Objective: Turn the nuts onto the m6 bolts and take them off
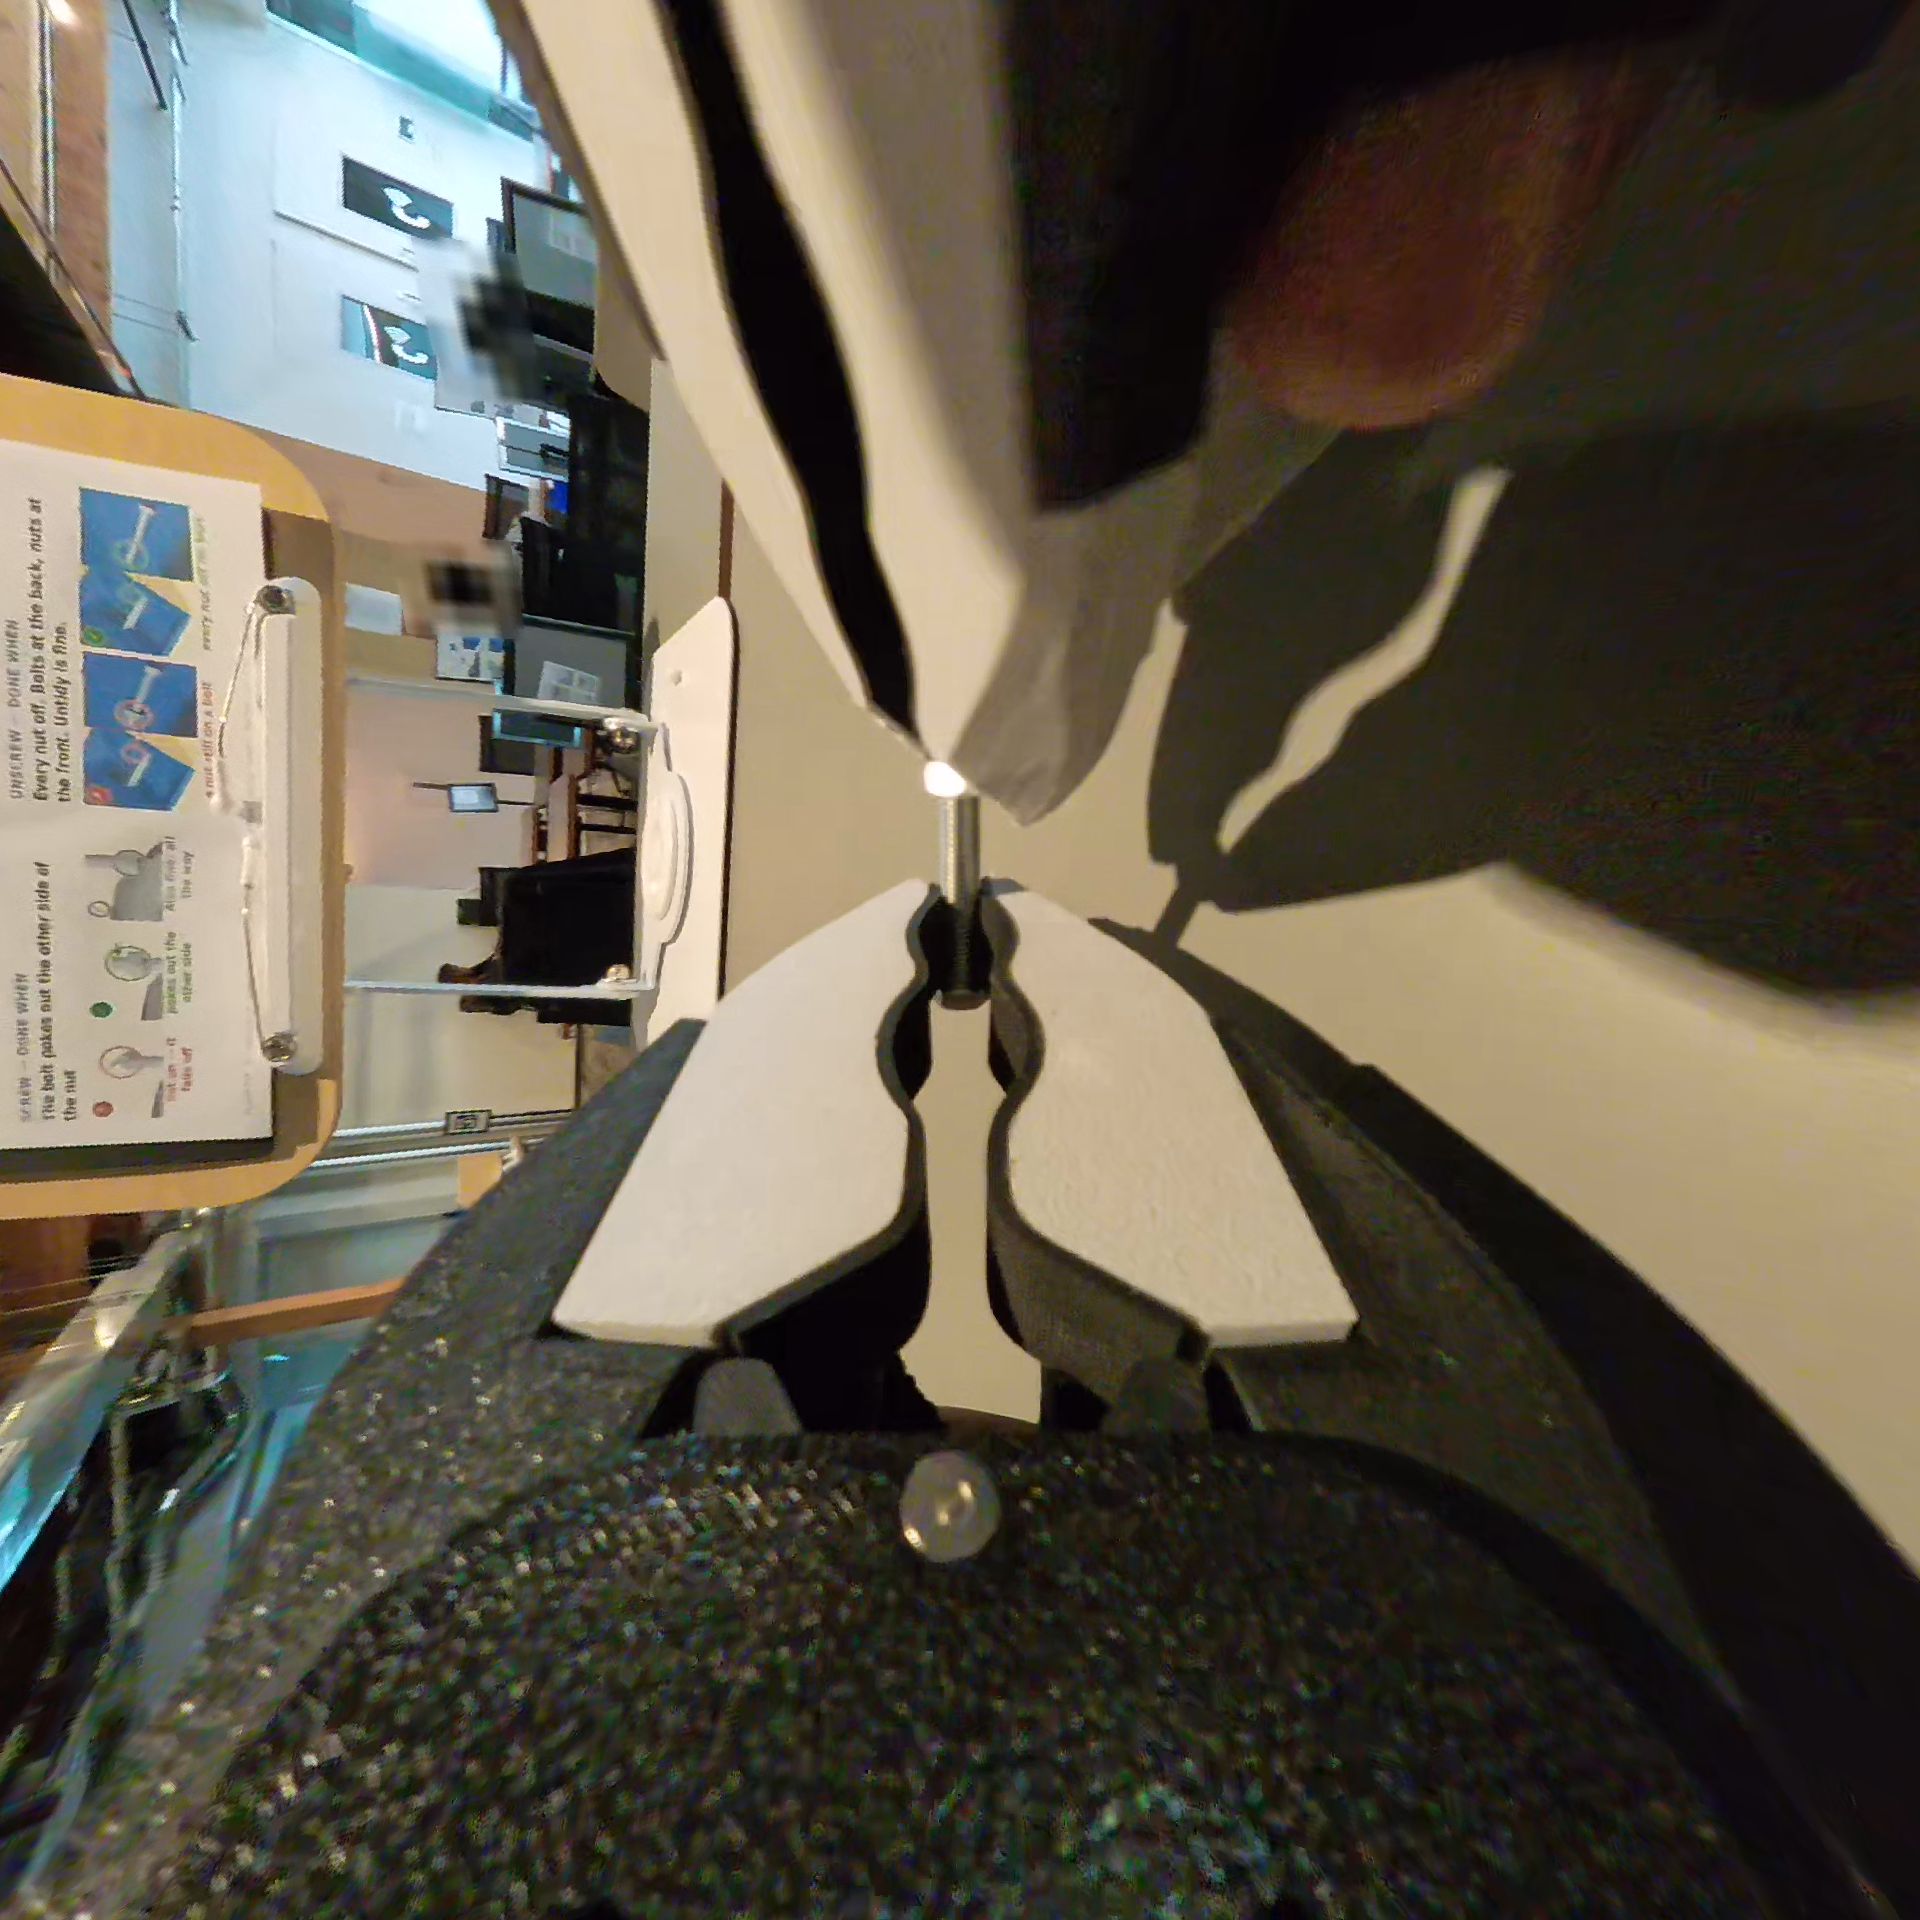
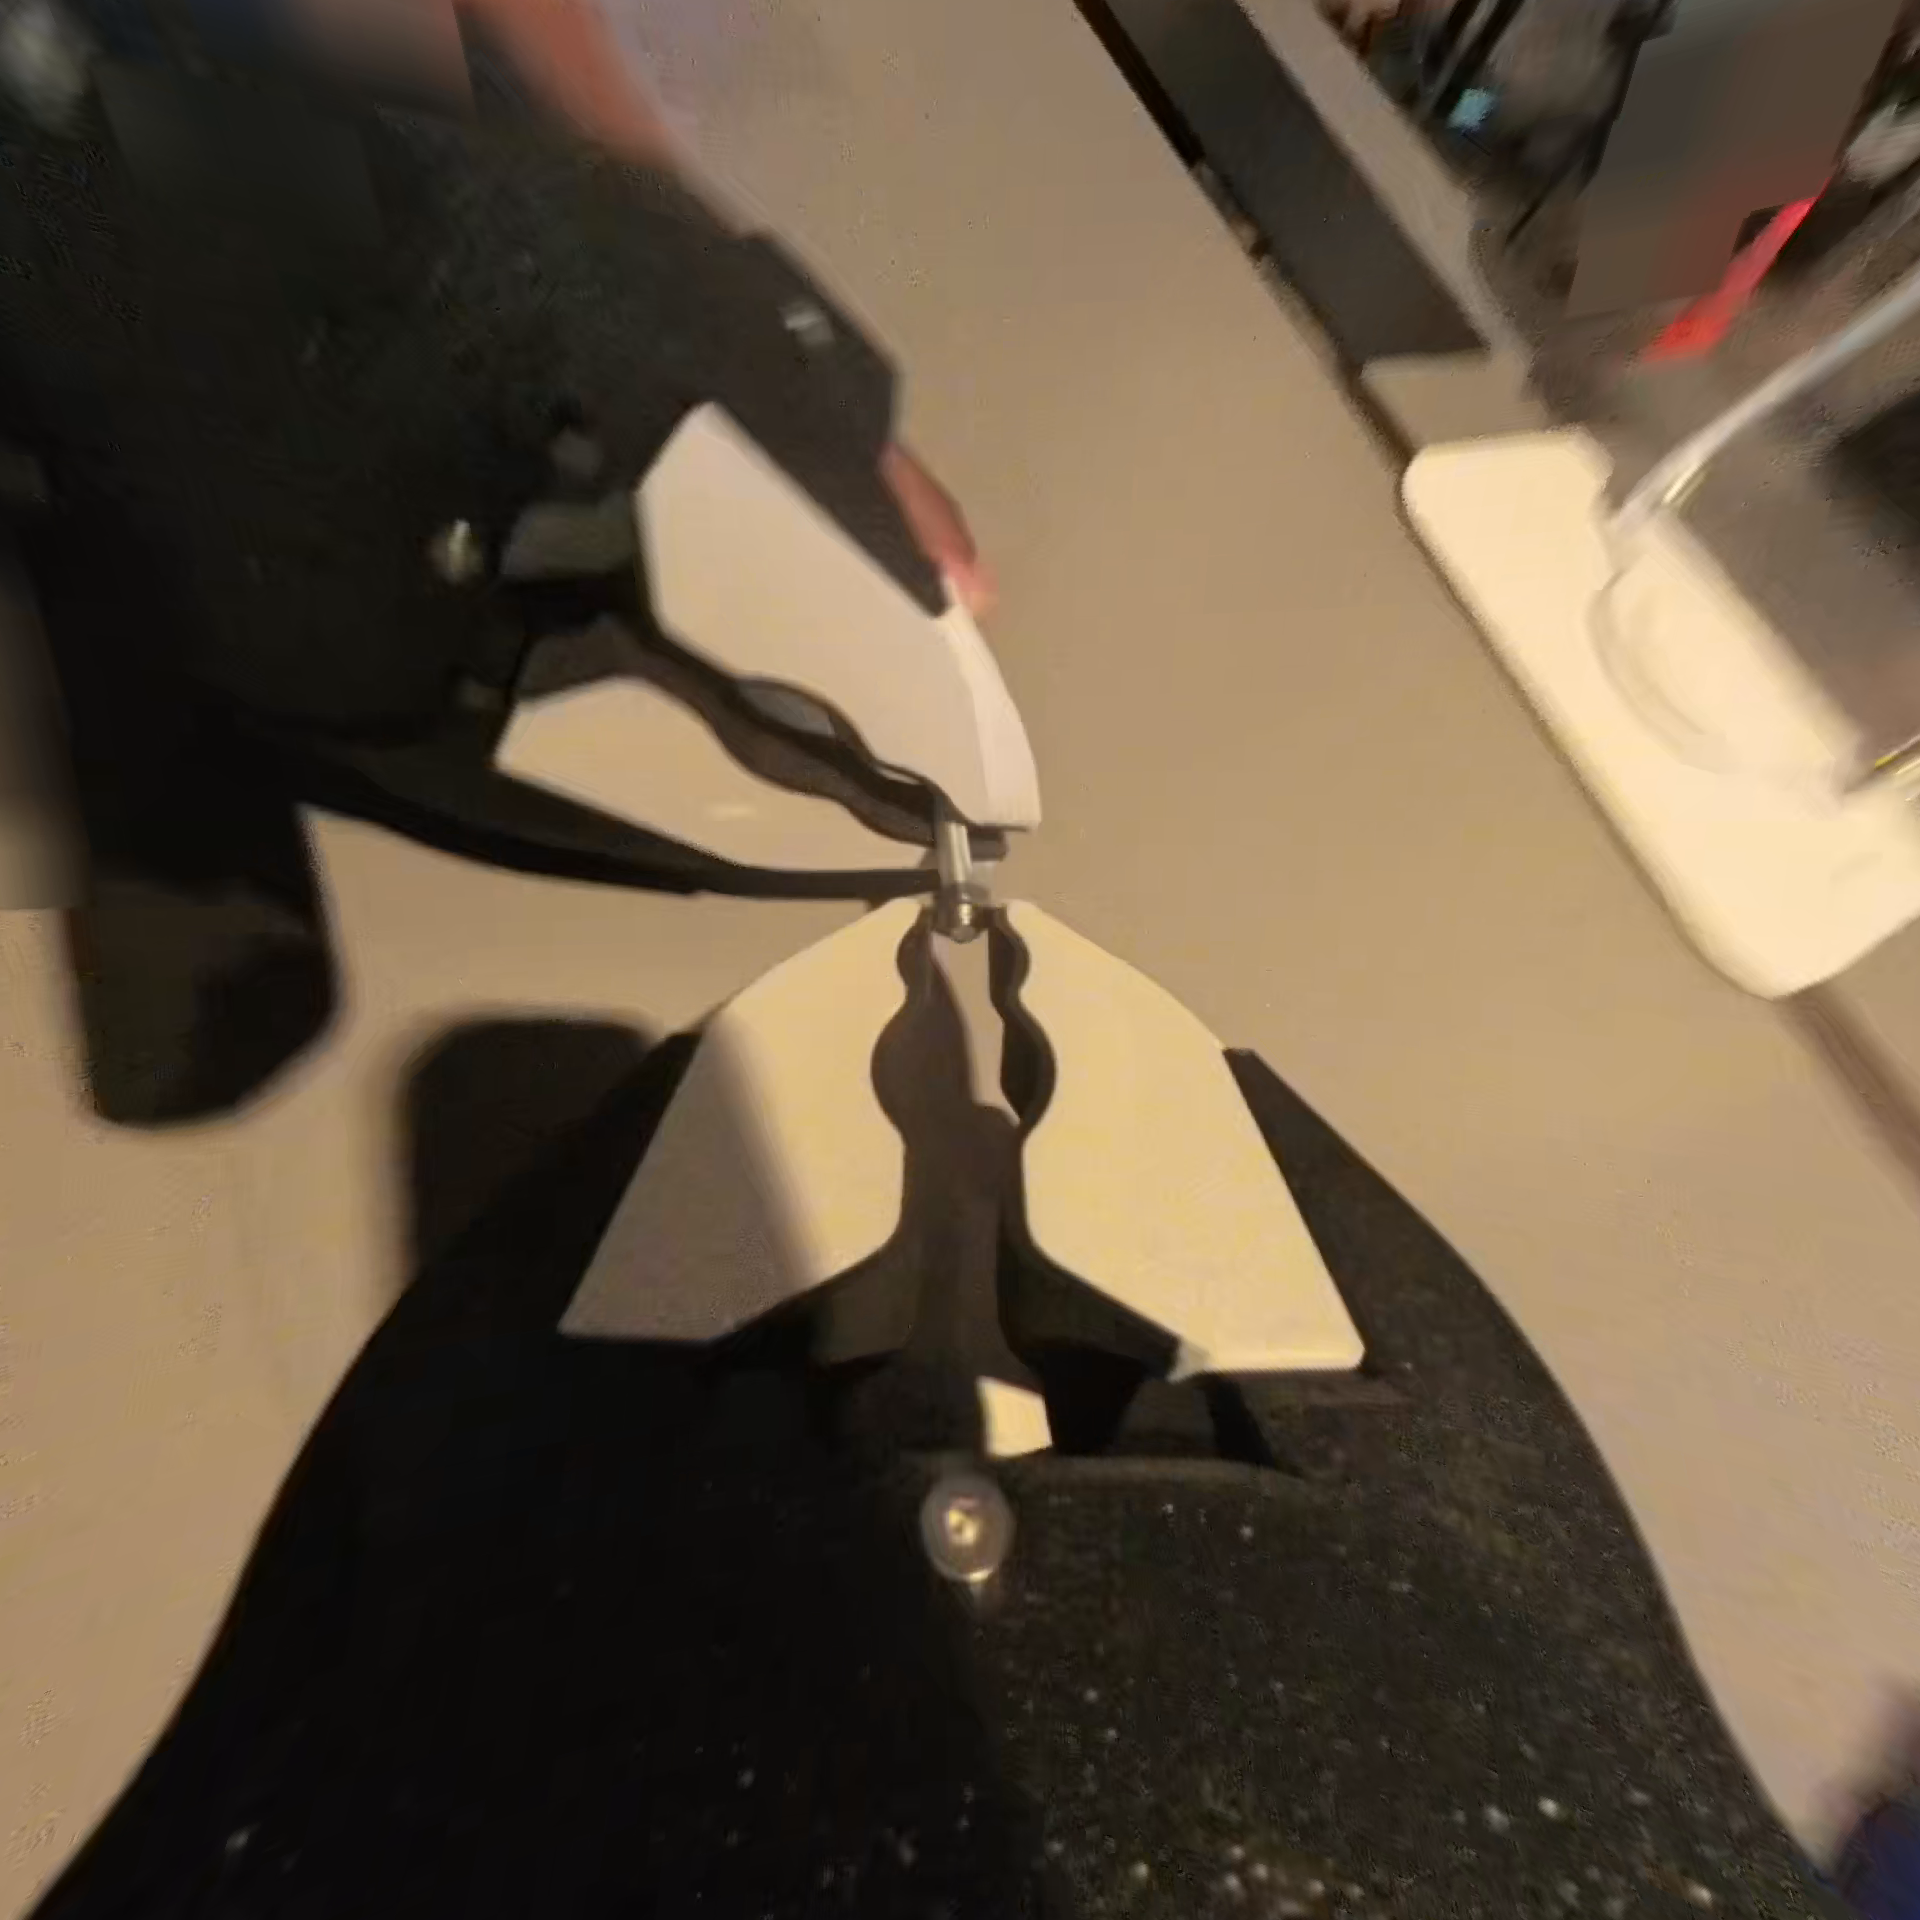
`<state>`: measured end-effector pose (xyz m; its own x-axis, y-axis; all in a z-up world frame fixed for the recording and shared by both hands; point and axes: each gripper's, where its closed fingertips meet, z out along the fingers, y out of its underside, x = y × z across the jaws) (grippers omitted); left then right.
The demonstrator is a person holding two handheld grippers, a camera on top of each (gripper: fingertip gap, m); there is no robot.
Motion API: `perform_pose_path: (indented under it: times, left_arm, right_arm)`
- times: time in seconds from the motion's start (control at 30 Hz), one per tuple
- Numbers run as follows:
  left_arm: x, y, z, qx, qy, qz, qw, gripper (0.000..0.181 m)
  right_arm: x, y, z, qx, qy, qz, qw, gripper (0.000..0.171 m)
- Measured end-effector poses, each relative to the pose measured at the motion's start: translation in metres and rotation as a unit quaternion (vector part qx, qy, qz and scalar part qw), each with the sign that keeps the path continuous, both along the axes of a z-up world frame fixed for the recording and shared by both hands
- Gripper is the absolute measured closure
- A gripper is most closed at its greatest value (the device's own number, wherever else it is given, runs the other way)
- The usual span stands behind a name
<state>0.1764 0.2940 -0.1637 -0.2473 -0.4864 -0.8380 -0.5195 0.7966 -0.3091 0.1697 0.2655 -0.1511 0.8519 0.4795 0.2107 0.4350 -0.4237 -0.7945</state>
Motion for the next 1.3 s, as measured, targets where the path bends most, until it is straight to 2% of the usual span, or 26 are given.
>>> perform_pose_path:
  times: [0.1, 0.17, 0.23, 0.33, 0.4, 0.5, 0.6, 0.8, 0.87, 0.97, 1.03, 1.1, 1.17, 1.3]
  left_arm:
    - [0.0, 0.0, 0.003, 0.004, -0.006, -0.001, 1.0, 0.176]
    - [0.001, -0.001, 0.005, -0.004, -0.014, -0.002, 1.0, 0.176]
    - [0.001, -0.001, 0.005, -0.008, -0.014, -0.002, 1.0, 0.176]
    - [0.0, 0.0, 0.004, -0.018, -0.013, 0.0, 1.0, 0.176]
    - [0.0, 0.0, 0.004, -0.021, -0.014, -0.001, 1.0, 0.176]
    - [0.0, -0.001, 0.003, -0.028, -0.013, -0.004, 1.0, 0.176]
    - [0.001, -0.003, 0.002, -0.039, -0.014, -0.008, 0.999, 0.176]
    - [0.002, -0.006, 0.002, -0.042, -0.014, -0.012, 0.999, 0.176]
    - [0.002, -0.004, 0.002, -0.031, -0.013, -0.009, 0.999, 0.176]
    - [0.002, 0.0, 0.004, 0.003, -0.009, -0.001, 1.0, 0.176]
    - [0.002, 0.0, 0.008, 0.005, -0.02, 0.0, 1.0, 0.176]
    - [0.003, -0.001, 0.012, -0.01, -0.035, 0.0, 0.999, 0.176]
    - [0.003, 0.0, 0.013, -0.02, -0.038, 0.001, 0.999, 0.176]
    - [0.002, 0.001, 0.009, -0.031, -0.031, 0.002, 0.999, 0.176]
  right_arm:
    - [-0.005, -0.001, 0.003, -0.068, 0.212, -0.03, 0.974, 0.161]
    - [-0.005, -0.002, 0.006, -0.083, 0.276, -0.014, 0.957, 0.16]
    - [-0.001, -0.002, 0.007, -0.077, 0.26, -0.006, 0.962, 0.146]
    - [0.007, -0.002, 0.008, -0.036, 0.149, 0.002, 0.988, 0.138]
    - [0.008, -0.002, 0.009, 0.0, 0.062, 0.019, 0.998, 0.139]
    - [0.006, -0.003, 0.009, 0.048, -0.055, 0.046, 0.996, 0.139]
    - [0.003, -0.003, 0.005, 0.064, -0.109, 0.061, 0.99, 0.143]
    - [0.0, -0.002, 0.006, 0.049, -0.068, 0.045, 0.996, 0.16]
    - [0.0, -0.001, 0.004, 0.024, -0.029, 0.027, 0.999, 0.16]
    - [-0.004, -0.001, 0.004, -0.049, 0.14, -0.027, 0.989, 0.161]
    - [-0.007, -0.001, 0.009, -0.082, 0.269, -0.04, 0.959, 0.16]
    - [-0.006, -0.002, 0.016, -0.09, 0.345, -0.028, 0.934, 0.16]
    - [-0.002, -0.001, 0.021, -0.078, 0.355, -0.014, 0.931, 0.157]
    - [0.008, -0.001, 0.023, -0.024, 0.219, 0.001, 0.975, 0.148]
